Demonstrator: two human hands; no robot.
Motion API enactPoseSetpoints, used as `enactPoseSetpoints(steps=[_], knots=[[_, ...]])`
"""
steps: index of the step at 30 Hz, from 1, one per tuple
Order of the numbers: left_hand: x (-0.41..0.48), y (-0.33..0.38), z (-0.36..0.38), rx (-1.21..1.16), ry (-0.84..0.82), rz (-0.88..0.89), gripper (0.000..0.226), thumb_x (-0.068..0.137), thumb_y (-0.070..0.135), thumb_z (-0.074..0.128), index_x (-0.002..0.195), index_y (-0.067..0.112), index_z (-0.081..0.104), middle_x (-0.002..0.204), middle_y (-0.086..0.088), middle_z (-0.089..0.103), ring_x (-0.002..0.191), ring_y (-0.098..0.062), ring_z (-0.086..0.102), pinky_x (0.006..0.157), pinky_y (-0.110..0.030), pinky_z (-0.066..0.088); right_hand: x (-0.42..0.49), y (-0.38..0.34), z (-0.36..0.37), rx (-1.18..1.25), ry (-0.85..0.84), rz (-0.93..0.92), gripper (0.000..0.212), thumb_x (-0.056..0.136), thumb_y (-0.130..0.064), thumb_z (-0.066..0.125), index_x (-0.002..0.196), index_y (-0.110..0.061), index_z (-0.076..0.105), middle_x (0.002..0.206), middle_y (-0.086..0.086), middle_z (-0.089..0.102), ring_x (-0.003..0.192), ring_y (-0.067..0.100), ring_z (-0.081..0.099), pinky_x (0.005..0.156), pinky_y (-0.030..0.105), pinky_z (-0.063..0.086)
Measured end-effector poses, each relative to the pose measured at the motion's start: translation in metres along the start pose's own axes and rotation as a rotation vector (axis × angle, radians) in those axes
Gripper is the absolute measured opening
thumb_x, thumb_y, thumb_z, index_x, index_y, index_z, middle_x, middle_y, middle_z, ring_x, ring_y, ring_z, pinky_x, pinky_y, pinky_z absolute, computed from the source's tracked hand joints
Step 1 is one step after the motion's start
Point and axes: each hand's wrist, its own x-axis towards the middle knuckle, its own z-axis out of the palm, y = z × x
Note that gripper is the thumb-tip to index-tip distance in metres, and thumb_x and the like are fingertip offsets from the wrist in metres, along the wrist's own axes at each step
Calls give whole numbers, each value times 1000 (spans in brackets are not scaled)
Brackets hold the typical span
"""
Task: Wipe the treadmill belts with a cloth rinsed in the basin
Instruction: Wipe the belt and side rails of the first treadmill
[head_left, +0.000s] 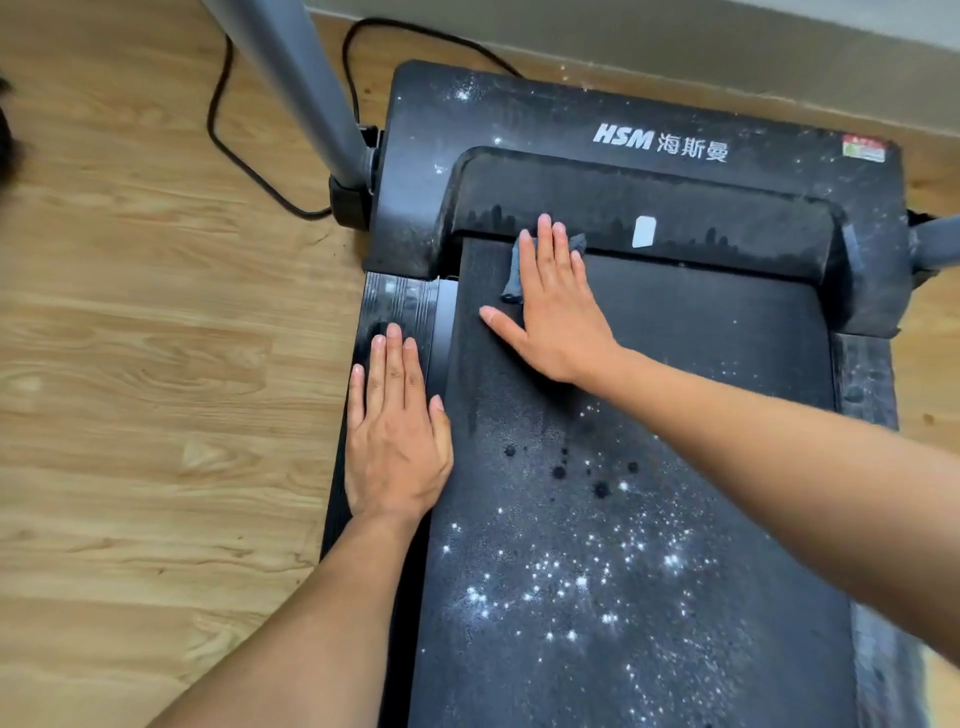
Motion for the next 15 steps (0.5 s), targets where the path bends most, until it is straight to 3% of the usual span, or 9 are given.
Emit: enactPoseSetpoints(steps=[4, 6, 9, 13, 15], knots=[[0, 1, -1, 35, -11, 3, 71, 105, 32, 31, 167, 5, 9, 176, -8, -3, 163, -20, -2, 131, -48, 12, -3, 27, -28, -236, -49, -278, 97, 103, -67, 34, 165, 0, -1, 172, 22, -14, 160, 34, -14, 131, 50, -1], [0, 2, 0, 56, -26, 1, 71, 105, 33, 29, 167, 5, 7, 176, -8, -4, 163, -20, -3, 131, -48, 12, 1, 32, -35, -205, -101, -343, 96, 104, -67, 30, 164, 1, 0, 172, 23, -12, 161, 33, -13, 132, 48, 3], [0, 2, 0, 76, -17, 6, 72, 104, 34, 29, 166, 4, 6, 176, -10, -5, 163, -21, -4, 131, -49, 13, -20, 21, -11, -84, -103, -265, 102, 100, -75, 23, 165, 0, -4, 172, 20, -16, 160, 30, -17, 131, 49, 4], [0, 1, -1, 69, -12, 17, 75, 105, 40, 29, 166, 4, 8, 176, -11, -5, 163, -22, -3, 131, -50, 12, -120, -7, 28, 58, -106, -146, 104, 100, -76, 28, 164, -6, -14, 171, 11, -27, 159, 25, -24, 132, 49, 1], [0, 1, 0, 67, -5, 17, 75, 105, 42, 29, 166, 4, 8, 176, -11, -4, 163, -22, -3, 131, -50, 13, -169, -13, 45, 22, -104, -168, 105, 99, -79, 30, 165, -5, -8, 173, 11, -21, 161, 27, -16, 131, 48, 6]])
